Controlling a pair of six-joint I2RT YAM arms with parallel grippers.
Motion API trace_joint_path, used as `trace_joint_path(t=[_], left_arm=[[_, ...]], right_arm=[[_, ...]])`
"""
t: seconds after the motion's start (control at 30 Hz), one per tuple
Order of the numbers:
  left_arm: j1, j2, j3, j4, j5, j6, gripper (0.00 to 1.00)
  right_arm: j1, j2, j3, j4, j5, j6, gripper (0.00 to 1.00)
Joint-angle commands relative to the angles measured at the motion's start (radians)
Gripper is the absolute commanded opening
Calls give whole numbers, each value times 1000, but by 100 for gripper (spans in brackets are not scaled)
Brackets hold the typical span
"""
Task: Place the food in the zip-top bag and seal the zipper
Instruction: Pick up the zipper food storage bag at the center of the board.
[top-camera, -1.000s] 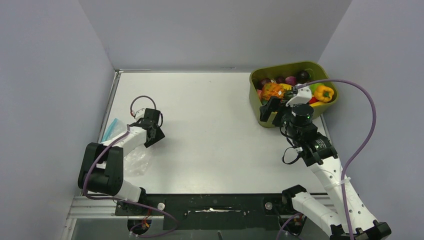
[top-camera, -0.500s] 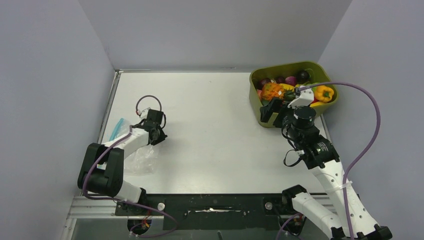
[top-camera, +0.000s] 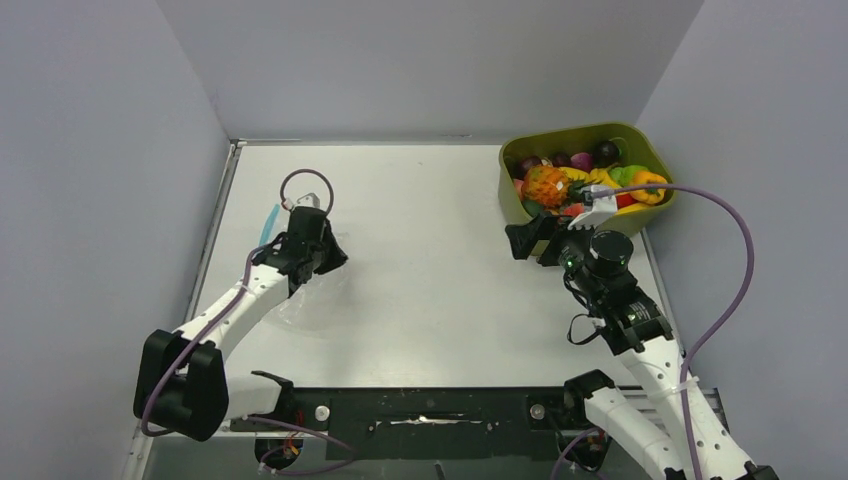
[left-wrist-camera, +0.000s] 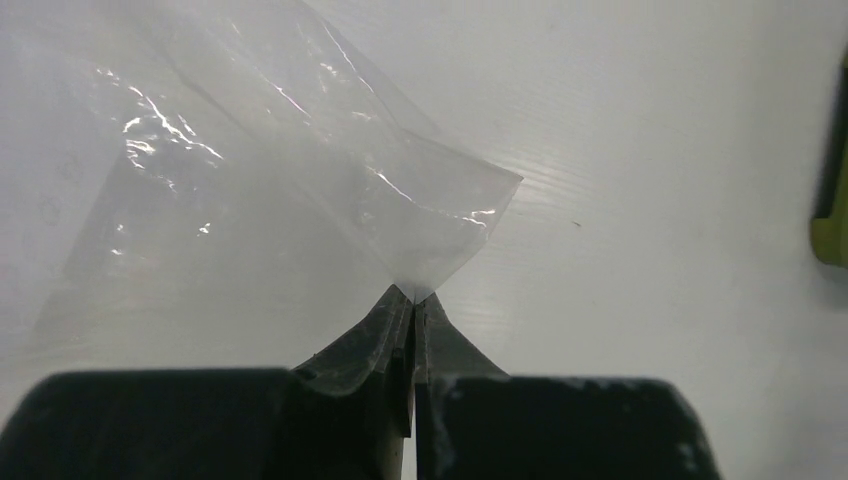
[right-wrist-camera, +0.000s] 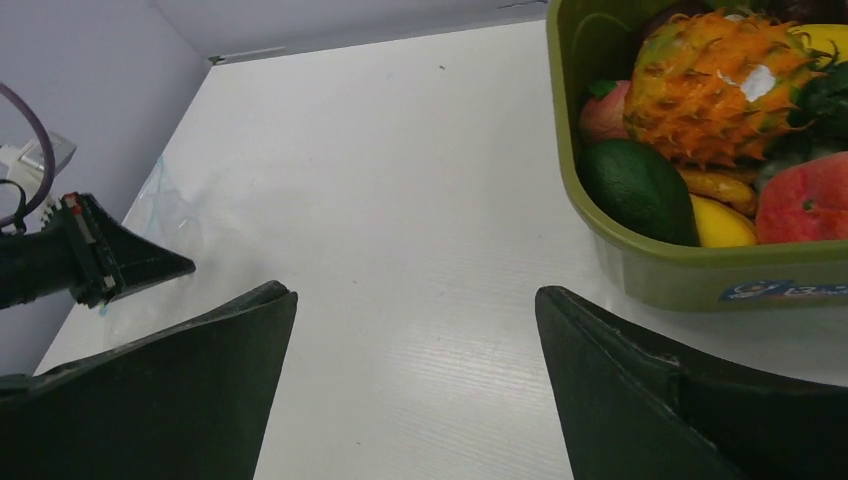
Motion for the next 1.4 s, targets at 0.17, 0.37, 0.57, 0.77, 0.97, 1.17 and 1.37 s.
trace_joint_path(t=[0.17,0.37,0.57,0.77,0.97,1.17,1.37], left_arm=[[-24,-99,123,12,347,90,0],[-49,-193,135,9,463,202,0],[-55,-285,138,4,632,268,0],[-61,-341,138,135,976,225,0],[-68,-402,77,225,1144,219,0],[-71,-449,13,296,1308,234,0],[-74,-490,4,351,1366,197,0]], right_arm=[[26,-25,-126,353,-183,-132,86],[52,7,-160,455,-298,-275,84],[86,47,-179,510,-419,-425,86],[120,103,-192,623,-490,-411,85],[204,160,-266,829,-524,-391,76],[212,185,-384,1061,-467,-484,77],[210,285,-355,1114,-545,-531,84]])
